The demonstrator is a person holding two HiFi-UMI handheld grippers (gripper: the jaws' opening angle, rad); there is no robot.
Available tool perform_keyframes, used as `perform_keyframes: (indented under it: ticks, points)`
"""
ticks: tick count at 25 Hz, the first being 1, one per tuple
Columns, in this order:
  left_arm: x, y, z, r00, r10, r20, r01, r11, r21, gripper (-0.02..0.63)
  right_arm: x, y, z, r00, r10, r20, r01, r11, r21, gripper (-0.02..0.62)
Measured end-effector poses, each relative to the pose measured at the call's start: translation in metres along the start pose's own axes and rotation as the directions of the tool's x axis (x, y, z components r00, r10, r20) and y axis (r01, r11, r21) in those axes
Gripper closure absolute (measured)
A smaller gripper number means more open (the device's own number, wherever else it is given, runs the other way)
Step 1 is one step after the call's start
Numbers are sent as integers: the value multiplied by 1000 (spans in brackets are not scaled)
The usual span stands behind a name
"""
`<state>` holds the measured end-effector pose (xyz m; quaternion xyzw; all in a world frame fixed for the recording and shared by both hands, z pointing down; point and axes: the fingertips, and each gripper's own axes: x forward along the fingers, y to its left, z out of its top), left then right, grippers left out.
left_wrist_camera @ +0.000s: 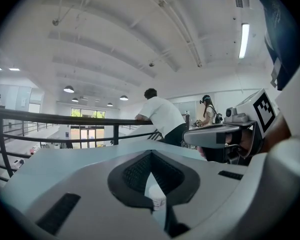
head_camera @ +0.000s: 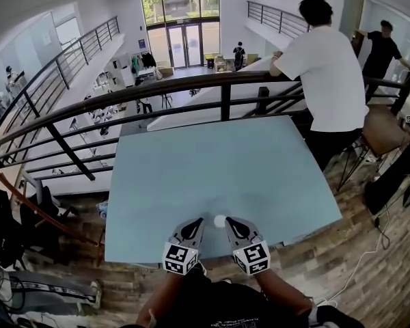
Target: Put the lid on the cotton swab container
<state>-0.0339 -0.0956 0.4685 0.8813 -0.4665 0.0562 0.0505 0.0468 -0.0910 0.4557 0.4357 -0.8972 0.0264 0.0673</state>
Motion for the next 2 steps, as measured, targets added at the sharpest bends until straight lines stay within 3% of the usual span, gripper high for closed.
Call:
perform_keyframes:
  ticks: [2]
  points:
    - [-1, 1, -1, 1000, 1, 0, -1, 1000, 0, 594, -2, 1, -4, 1000, -1, -6, 1, 1000, -1, 578]
